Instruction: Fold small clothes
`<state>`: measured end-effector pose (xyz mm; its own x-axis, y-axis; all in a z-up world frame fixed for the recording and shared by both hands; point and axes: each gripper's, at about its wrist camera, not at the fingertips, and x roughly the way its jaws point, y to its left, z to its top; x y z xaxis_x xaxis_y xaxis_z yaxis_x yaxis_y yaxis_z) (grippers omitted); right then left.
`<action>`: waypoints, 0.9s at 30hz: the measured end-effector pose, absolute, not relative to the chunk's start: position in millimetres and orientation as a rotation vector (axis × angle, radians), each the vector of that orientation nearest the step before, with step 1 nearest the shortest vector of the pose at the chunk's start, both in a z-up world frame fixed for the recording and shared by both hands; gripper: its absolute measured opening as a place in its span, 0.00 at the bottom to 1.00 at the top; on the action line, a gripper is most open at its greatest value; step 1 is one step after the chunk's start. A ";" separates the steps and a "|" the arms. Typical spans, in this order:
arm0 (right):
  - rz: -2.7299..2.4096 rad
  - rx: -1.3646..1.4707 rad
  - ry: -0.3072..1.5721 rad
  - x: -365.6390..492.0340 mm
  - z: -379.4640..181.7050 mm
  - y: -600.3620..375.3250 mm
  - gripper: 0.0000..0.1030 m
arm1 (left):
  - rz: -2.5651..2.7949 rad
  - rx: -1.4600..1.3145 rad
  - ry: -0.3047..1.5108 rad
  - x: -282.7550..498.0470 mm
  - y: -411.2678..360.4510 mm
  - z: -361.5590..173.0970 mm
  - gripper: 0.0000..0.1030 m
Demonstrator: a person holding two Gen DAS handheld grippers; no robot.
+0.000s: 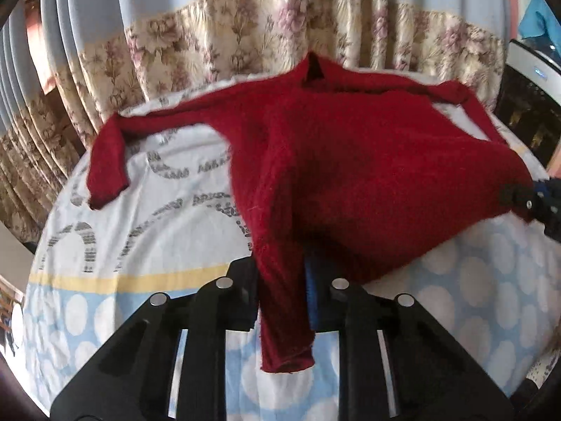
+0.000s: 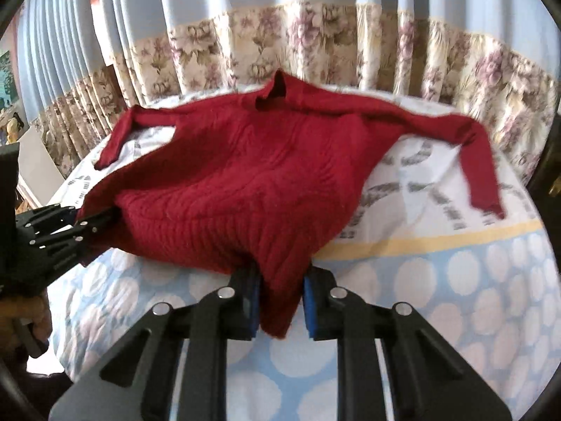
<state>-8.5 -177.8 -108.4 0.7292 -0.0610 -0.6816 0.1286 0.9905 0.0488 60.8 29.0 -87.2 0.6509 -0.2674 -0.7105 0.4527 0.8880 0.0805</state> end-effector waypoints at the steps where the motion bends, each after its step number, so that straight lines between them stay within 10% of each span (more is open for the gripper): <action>1: -0.103 0.079 0.737 -14.0 -101.8 -177.3 0.18 | -0.420 0.266 0.745 53.2 30.1 -80.6 0.17; 13: -0.082 0.025 0.722 -86.0 -48.8 -188.1 0.09 | -0.415 0.237 0.674 -22.0 58.7 -29.7 0.09; 15: -0.079 0.061 0.729 -92.0 -48.1 -197.7 0.15 | -0.391 0.214 0.688 -19.3 65.6 -30.5 0.19; 18: -0.127 0.090 0.697 -94.1 -43.7 -210.0 0.49 | -0.330 0.187 0.657 -12.3 75.1 -26.2 0.63; 27: -0.068 0.058 0.628 1.4 -26.4 -215.6 0.52 | -0.316 0.190 0.600 75.1 48.5 -17.0 0.89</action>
<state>1.4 -215.6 -26.4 0.8073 -0.0458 -0.5884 0.0813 0.9961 0.0339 75.1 48.5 -17.0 0.7792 -0.2360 -0.5806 0.3454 0.9347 0.0836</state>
